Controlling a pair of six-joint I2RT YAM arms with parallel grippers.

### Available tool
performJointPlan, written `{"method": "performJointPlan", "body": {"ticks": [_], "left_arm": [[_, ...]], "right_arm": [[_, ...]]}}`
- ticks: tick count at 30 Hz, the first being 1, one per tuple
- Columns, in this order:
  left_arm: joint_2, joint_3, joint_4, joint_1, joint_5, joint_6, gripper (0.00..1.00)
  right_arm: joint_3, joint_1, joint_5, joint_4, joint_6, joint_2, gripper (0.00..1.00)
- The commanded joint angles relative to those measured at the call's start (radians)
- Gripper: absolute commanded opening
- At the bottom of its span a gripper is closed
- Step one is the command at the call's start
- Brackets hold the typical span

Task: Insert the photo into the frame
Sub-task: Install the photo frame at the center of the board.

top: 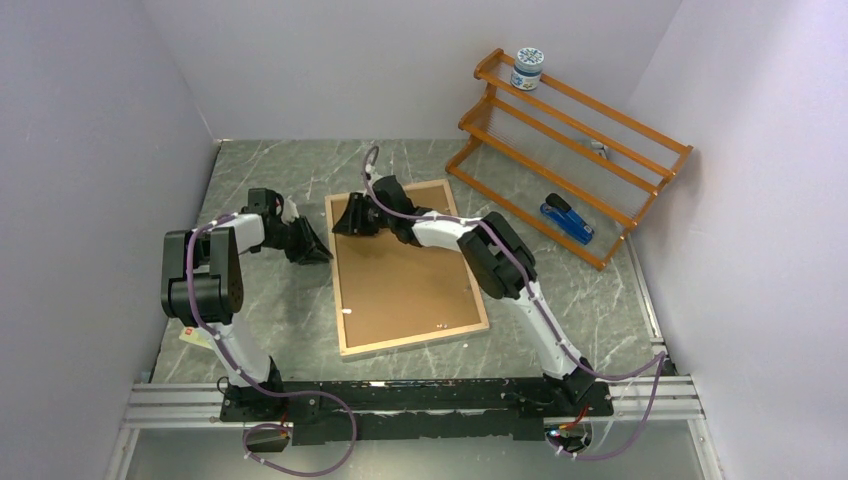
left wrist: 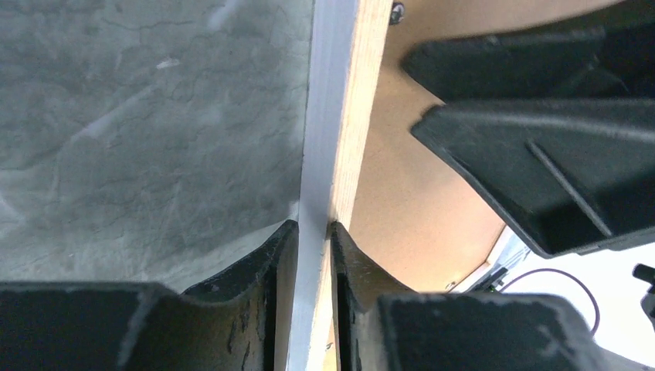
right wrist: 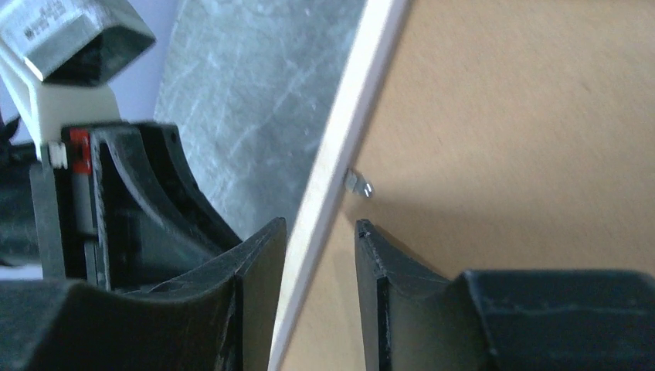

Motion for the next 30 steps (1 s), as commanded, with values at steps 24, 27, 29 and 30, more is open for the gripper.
{"method": "performJointPlan", "body": {"ticks": [24, 27, 29, 30], "left_arm": [[0.007, 0.146, -0.122, -0.002, -0.075, -0.038, 0.54], [0.004, 0.102, -0.043, -0.001, -0.043, -0.061, 0.50], [0.008, 0.080, -0.004, -0.002, -0.015, -0.078, 0.48], [0.012, 0.078, 0.000, -0.004, -0.003, -0.082, 0.46]], "right_arm": [[0.067, -0.129, 0.278, -0.276, 0.053, -0.118, 0.47], [0.062, -0.127, 0.243, -0.250, 0.049, -0.098, 0.46], [0.048, -0.124, 0.229, -0.220, 0.040, -0.085, 0.46], [0.038, -0.124, 0.219, -0.211, 0.039, -0.080, 0.46]]}}
